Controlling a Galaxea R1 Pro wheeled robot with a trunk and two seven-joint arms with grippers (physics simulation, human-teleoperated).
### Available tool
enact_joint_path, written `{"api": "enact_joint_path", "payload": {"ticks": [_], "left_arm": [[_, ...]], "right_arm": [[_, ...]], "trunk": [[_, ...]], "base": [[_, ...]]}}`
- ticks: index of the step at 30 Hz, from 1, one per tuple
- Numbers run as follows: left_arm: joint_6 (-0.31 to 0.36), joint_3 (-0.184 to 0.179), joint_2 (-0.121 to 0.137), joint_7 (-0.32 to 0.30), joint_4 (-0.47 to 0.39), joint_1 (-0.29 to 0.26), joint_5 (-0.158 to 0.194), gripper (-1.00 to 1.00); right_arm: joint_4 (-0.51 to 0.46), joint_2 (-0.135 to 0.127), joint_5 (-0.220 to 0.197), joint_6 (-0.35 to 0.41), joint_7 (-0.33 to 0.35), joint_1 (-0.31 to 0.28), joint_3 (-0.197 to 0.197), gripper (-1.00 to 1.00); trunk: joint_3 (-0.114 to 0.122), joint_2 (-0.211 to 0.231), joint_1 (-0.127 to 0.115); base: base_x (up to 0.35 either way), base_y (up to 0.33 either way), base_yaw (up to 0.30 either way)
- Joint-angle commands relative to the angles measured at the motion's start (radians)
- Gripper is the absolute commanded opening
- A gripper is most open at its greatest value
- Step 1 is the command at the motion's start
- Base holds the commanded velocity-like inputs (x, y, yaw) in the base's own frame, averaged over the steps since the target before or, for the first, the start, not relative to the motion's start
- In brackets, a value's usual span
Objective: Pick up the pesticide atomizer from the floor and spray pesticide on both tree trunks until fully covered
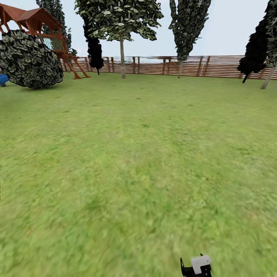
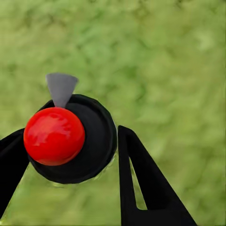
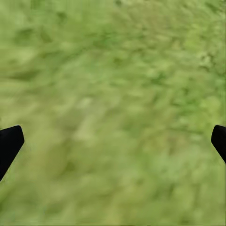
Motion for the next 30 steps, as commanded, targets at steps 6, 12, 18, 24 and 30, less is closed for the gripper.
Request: {"api": "enact_joint_path", "payload": {"ticks": [6, 12, 18, 24, 30], "left_arm": [[-0.005, 0.007, 0.000, -0.001, -0.001, -0.001, -0.005, -1.00], [-0.004, 0.008, 0.000, -0.001, -0.001, -0.001, -0.005, -1.00], [-0.003, 0.008, 0.000, 0.000, -0.001, -0.001, -0.005, -1.00], [-0.003, 0.007, 0.000, -0.001, -0.001, -0.001, -0.005, -1.00], [-0.002, 0.007, 0.000, -0.001, -0.001, -0.001, -0.006, -1.00]], "right_arm": [[0.002, -0.005, 0.015, -0.001, -0.002, -0.001, -0.007, 1.00], [0.002, -0.002, 0.017, -0.001, -0.001, -0.001, -0.006, 1.00], [0.002, 0.001, 0.014, -0.001, -0.001, -0.001, -0.006, 1.00], [0.001, 0.000, 0.011, -0.001, -0.002, -0.001, -0.006, 1.00], [0.001, 0.000, 0.012, -0.001, -0.001, -0.001, -0.006, 1.00]], "trunk": [[-0.001, 0.000, 0.000], [-0.001, 0.000, 0.000], [-0.001, 0.000, 0.000], [-0.001, 0.000, 0.000], [-0.001, 0.000, 0.000]], "base": [[0.335, 0.124, 0.016], [0.335, 0.112, 0.000], [0.336, 0.026, 0.000], [0.234, 0.000, 0.204], [0.101, 0.000, 0.132]]}}
